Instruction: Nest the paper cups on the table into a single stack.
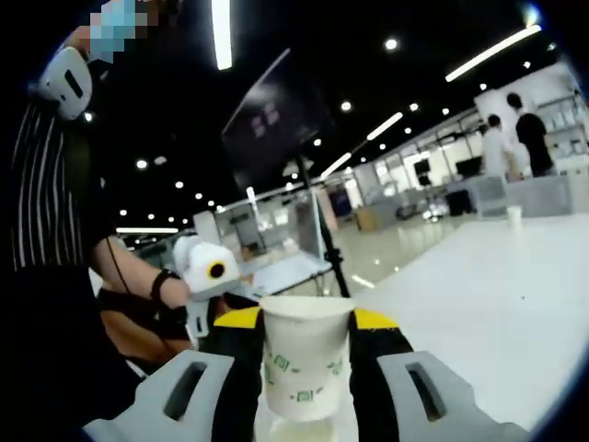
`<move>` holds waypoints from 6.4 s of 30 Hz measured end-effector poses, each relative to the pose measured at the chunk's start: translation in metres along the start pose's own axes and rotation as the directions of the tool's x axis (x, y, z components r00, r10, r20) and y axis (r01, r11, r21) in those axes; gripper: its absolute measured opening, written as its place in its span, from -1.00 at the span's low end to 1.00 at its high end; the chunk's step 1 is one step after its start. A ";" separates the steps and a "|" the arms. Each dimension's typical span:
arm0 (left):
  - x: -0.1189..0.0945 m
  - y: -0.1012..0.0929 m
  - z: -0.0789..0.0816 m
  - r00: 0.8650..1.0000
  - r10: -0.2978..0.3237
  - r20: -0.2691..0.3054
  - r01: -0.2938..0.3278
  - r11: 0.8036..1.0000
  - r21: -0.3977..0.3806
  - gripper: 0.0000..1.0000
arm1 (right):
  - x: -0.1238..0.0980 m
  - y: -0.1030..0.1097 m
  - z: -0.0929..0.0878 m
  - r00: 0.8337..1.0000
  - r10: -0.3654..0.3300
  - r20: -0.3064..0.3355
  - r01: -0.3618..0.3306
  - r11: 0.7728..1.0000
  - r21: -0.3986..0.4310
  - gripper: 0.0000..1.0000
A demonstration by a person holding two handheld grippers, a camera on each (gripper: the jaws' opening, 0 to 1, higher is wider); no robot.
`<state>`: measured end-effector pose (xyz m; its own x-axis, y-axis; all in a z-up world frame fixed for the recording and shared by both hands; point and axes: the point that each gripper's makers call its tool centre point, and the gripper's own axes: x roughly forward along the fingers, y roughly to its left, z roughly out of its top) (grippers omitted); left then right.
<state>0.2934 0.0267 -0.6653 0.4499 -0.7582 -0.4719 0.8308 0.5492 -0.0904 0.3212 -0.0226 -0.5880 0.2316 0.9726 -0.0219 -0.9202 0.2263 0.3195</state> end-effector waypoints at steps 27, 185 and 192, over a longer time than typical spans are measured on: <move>-0.002 -0.011 -0.014 0.999 -0.011 -0.046 0.011 1.000 -0.001 0.62 | -0.002 0.017 -0.033 0.993 0.072 0.099 -0.065 0.995 -0.073 -0.32; 0.051 -0.028 -0.082 0.973 -0.166 -0.160 0.193 0.965 0.175 -0.22 | -0.009 0.001 -0.179 0.929 0.013 -0.371 -0.099 0.972 -0.213 -0.16; 0.052 -0.027 -0.082 0.970 -0.177 -0.168 0.208 0.959 0.191 -0.28 | -0.007 -0.002 -0.179 0.924 0.010 -0.381 -0.101 0.970 -0.220 -0.17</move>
<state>0.2673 0.0012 -0.7594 0.2341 -0.7732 -0.5894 0.9531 0.3021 -0.0177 0.2648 -0.0197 -0.7579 0.0846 0.9219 -0.3781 -0.9857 0.1329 0.1033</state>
